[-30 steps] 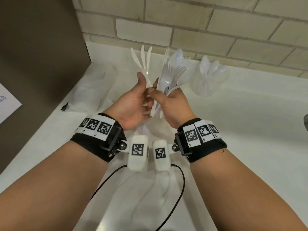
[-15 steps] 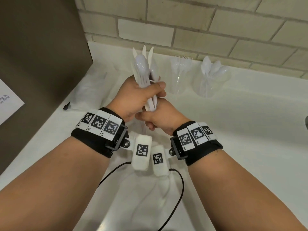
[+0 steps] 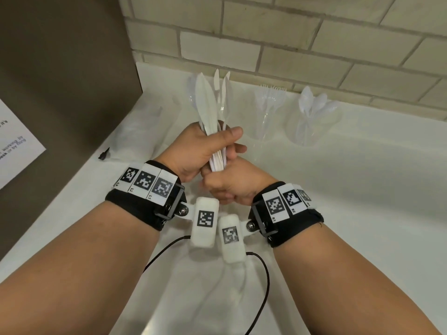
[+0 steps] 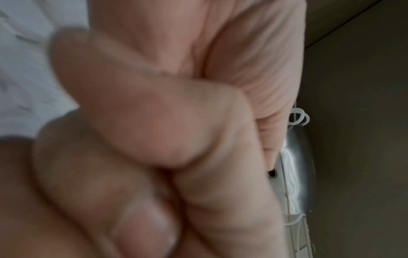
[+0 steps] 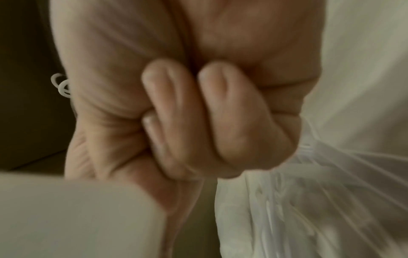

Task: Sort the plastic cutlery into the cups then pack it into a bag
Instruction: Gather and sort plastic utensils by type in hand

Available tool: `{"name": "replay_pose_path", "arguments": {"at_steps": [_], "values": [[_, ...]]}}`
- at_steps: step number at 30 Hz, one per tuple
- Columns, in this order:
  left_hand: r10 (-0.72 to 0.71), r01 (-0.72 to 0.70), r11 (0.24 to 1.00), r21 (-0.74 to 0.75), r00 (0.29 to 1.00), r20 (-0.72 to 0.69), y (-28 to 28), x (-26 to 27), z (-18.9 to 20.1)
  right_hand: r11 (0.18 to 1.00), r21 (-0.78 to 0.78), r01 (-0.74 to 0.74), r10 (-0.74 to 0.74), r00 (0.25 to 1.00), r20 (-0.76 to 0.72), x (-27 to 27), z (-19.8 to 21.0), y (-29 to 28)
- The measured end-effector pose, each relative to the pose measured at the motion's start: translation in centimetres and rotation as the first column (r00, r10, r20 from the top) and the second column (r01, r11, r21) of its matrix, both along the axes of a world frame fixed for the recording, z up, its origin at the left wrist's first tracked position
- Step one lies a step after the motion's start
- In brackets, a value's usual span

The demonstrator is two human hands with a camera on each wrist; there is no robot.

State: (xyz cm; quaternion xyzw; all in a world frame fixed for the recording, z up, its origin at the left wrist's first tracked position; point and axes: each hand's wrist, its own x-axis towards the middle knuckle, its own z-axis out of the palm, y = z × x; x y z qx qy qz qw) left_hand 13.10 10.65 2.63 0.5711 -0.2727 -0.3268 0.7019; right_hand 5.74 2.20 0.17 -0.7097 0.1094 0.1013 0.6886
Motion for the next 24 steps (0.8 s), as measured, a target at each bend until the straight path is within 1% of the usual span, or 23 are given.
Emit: {"name": "replay_pose_path", "arguments": {"at_steps": [1,2,4,5,6,7,8,9,10,11,13,15,18,20,22,24], "values": [[0.016,-0.017,1.0,-0.012,1.0,-0.011,0.1,0.0,0.0,0.999,-0.049,0.003,-0.003,1.0,-0.001,0.1,0.2,0.1],[0.074,-0.076,0.997,-0.027,0.996,-0.05,0.0,0.0,0.0,0.987,-0.161,0.016,-0.017,1.0,-0.008,0.2,0.4,0.1],[0.264,-0.277,0.959,-0.057,0.95,-0.168,0.0,0.6,-0.2,0.915,-0.403,0.012,-0.035,0.998,-0.05,0.5,1.4,-0.3],[0.353,-0.369,0.927,-0.059,0.916,-0.19,0.1,1.0,-0.4,0.875,-0.483,0.024,-0.065,0.996,-0.068,0.7,1.9,-0.8],[0.423,-0.435,0.9,-0.036,0.89,-0.168,0.3,1.5,-0.6,0.851,-0.519,0.076,-0.12,0.991,-0.052,0.9,2.3,-1.4],[0.467,-0.469,0.883,0.01,0.877,-0.113,0.5,2.0,-0.9,0.839,-0.517,0.171,-0.194,0.981,0.009,1.1,2.8,-1.8],[0.477,-0.474,0.878,0.071,0.878,-0.039,0.7,2.3,-1.3,0.83,-0.477,0.29,-0.276,0.956,0.1,1.4,3.3,-2.2],[0.46,-0.459,0.878,0.132,0.888,0.031,0.9,2.4,-1.7,0.813,-0.42,0.403,-0.353,0.915,0.194,1.7,3.9,-2.4],[0.427,-0.436,0.881,0.182,0.9,0.086,0.9,2.4,-2.0,0.798,-0.356,0.486,-0.409,0.871,0.272,2.1,4.3,-2.5],[0.392,-0.409,0.887,0.212,0.912,0.119,0.9,2.2,-2.3,0.793,-0.304,0.528,-0.437,0.841,0.32,2.4,4.7,-2.3],[0.331,-0.356,0.907,0.225,0.933,0.142,0.9,1.6,-2.5,0.804,-0.264,0.532,-0.436,0.831,0.346,2.9,5.1,-1.8],[0.279,-0.312,0.918,0.247,0.947,0.158,1.0,1.4,-2.7,0.809,-0.273,0.521,-0.428,0.84,0.333,3.4,5.1,-1.4],[0.194,-0.221,0.943,0.249,0.972,0.13,1.3,1.3,-2.7,0.79,-0.26,0.556,-0.459,0.816,0.351,3.7,4.7,-1.3],[0.152,-0.183,0.949,0.258,0.979,0.135,1.5,1.4,-2.6,0.785,-0.257,0.564,-0.455,0.806,0.38,3.6,4.3,-1.2],[0.124,-0.158,0.952,0.261,0.982,0.143,1.7,1.4,-2.4,0.798,-0.252,0.548,-0.433,0.811,0.394,3.5,4.2,-0.9],[0.086,-0.113,0.965,0.237,0.989,0.122,1.7,1.4,-2.5,0.807,-0.215,0.55,-0.449,0.808,0.381,3.5,4.4,-0.9]]}}
